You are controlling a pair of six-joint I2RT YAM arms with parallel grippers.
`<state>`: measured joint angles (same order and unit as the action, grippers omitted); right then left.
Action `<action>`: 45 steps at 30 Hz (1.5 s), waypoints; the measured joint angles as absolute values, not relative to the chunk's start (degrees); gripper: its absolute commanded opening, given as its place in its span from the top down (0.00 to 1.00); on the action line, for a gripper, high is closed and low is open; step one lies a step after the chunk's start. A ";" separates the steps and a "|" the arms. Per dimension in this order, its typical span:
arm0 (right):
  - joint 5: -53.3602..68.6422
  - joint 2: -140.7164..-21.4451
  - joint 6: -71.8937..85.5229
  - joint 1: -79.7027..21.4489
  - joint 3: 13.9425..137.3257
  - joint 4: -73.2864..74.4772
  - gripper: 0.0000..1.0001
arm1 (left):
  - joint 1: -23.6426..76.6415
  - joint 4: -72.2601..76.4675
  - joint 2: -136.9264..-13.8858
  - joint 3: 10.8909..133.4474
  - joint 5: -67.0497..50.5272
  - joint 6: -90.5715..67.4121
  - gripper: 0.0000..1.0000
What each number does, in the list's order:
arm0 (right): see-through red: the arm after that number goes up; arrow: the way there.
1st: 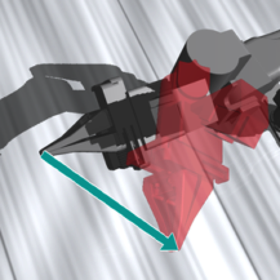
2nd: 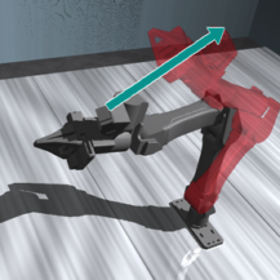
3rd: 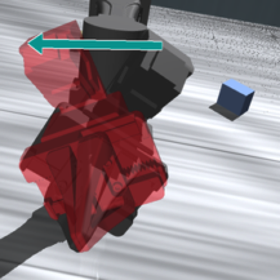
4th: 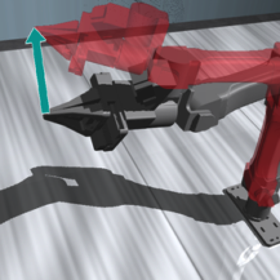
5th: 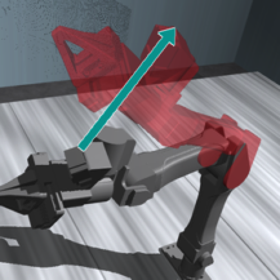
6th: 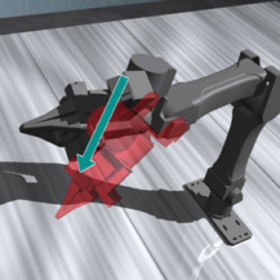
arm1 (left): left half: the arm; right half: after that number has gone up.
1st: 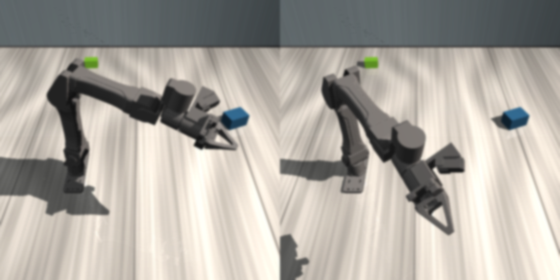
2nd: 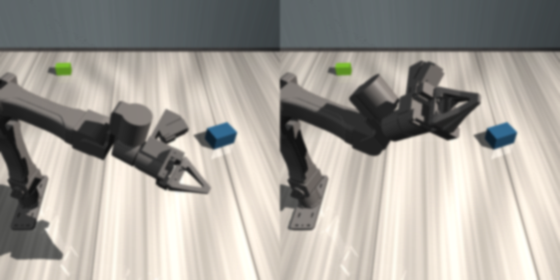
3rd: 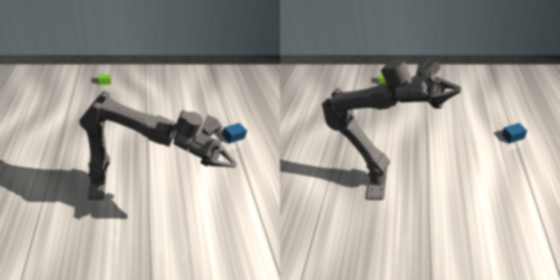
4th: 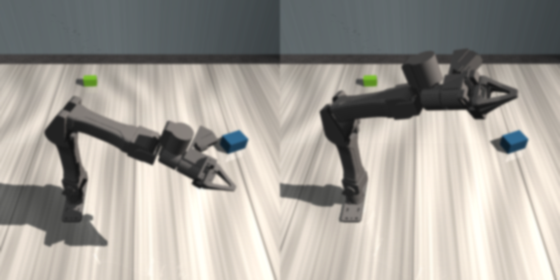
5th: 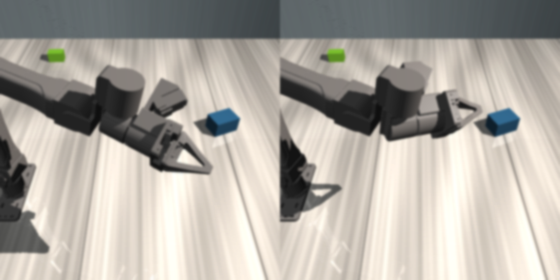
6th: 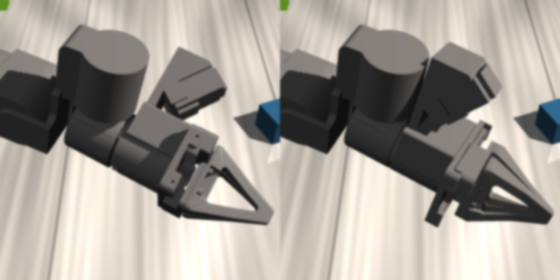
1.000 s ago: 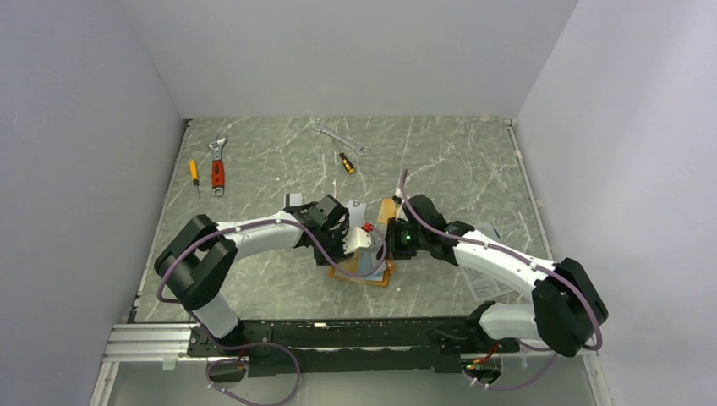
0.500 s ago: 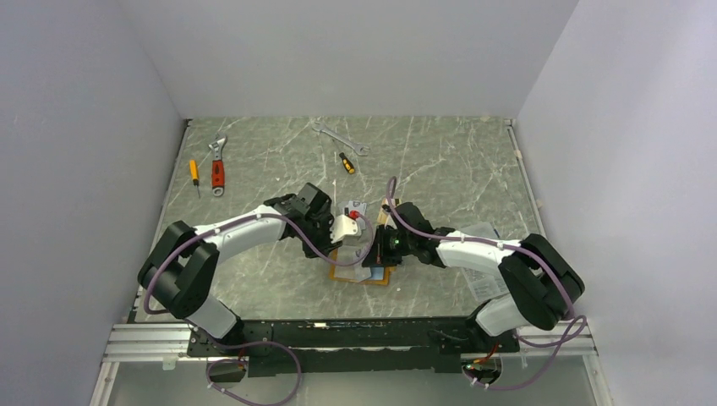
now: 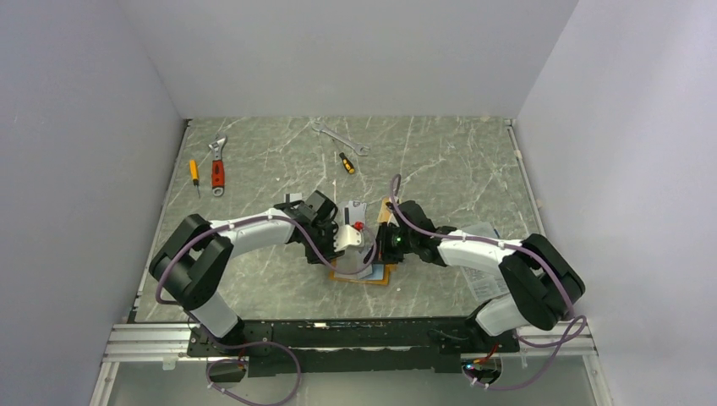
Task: Put the credit cards into the card holder
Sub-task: Insert the credit card into the card holder.
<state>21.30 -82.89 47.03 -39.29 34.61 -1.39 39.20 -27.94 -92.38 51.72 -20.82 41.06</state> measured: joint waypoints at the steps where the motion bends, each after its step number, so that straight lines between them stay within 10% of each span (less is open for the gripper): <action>1: 21.26 -82.67 47.05 -38.94 34.61 -1.15 1.00 | 40.01 -27.57 -92.77 51.70 -20.08 40.99 0.67; 45: 19.09 -73.08 52.88 -33.41 23.27 -5.69 1.00 | 51.75 -31.35 -96.18 56.25 -18.09 35.55 0.69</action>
